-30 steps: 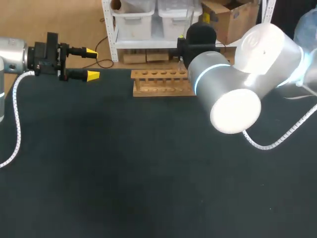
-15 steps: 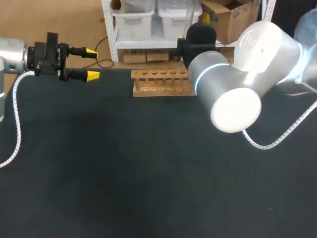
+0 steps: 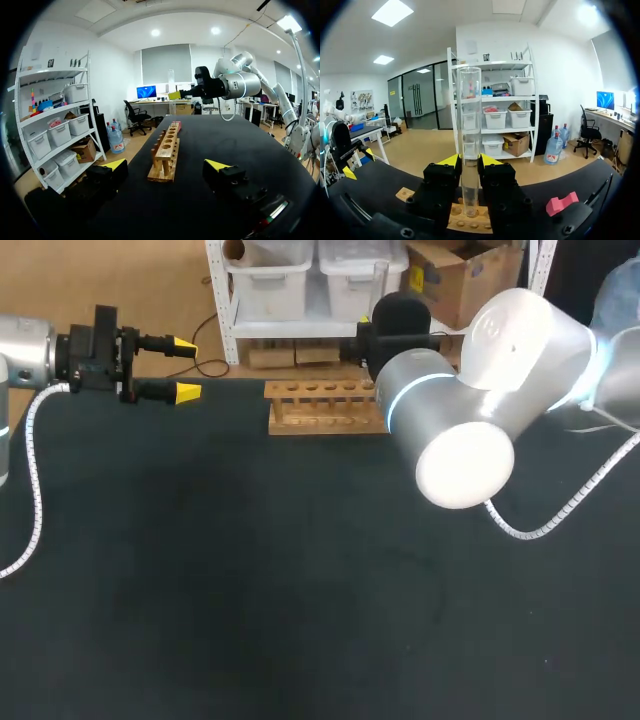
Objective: Grasp the test tube, adjust it, and insert it.
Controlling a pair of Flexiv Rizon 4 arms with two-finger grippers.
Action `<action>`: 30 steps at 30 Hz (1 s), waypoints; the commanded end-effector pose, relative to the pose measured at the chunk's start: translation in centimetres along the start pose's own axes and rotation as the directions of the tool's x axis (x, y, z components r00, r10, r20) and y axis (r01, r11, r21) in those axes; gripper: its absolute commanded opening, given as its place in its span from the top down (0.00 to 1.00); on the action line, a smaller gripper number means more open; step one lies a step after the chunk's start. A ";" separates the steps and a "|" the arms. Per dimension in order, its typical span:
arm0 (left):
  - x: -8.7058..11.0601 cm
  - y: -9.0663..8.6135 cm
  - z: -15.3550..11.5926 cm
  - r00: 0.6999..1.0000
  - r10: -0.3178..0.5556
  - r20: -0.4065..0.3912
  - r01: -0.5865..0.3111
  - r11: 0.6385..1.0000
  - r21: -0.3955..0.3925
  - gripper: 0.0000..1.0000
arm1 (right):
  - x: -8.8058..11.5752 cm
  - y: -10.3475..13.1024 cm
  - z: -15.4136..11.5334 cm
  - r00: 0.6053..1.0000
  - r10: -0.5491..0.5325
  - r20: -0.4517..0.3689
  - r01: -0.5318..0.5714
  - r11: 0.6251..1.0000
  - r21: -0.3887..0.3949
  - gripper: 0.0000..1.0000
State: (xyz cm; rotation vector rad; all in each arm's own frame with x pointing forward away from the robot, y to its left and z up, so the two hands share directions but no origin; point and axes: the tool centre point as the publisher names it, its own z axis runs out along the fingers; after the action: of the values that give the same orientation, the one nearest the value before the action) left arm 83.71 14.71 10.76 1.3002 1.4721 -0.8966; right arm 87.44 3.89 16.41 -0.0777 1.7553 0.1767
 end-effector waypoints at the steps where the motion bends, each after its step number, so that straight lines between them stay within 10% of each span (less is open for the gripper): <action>1: 0.1 0.0 0.0 1.000 0.001 0.001 -0.001 1.000 0.001 0.00 | 0.2 -0.4 0.3 1.000 -0.002 0.004 0.002 0.999 -0.049 1.00; 30: 0.1 0.0 0.0 1.000 0.001 0.001 -0.001 1.000 0.001 0.00 | 2.5 -0.3 1.4 0.999 -0.001 -0.039 -0.001 0.998 -0.058 1.00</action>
State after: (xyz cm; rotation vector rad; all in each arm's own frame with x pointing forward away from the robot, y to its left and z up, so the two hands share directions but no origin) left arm 83.71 14.71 10.76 1.3002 1.4720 -0.8966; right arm 87.86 3.99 14.02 -0.0923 1.7992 0.1844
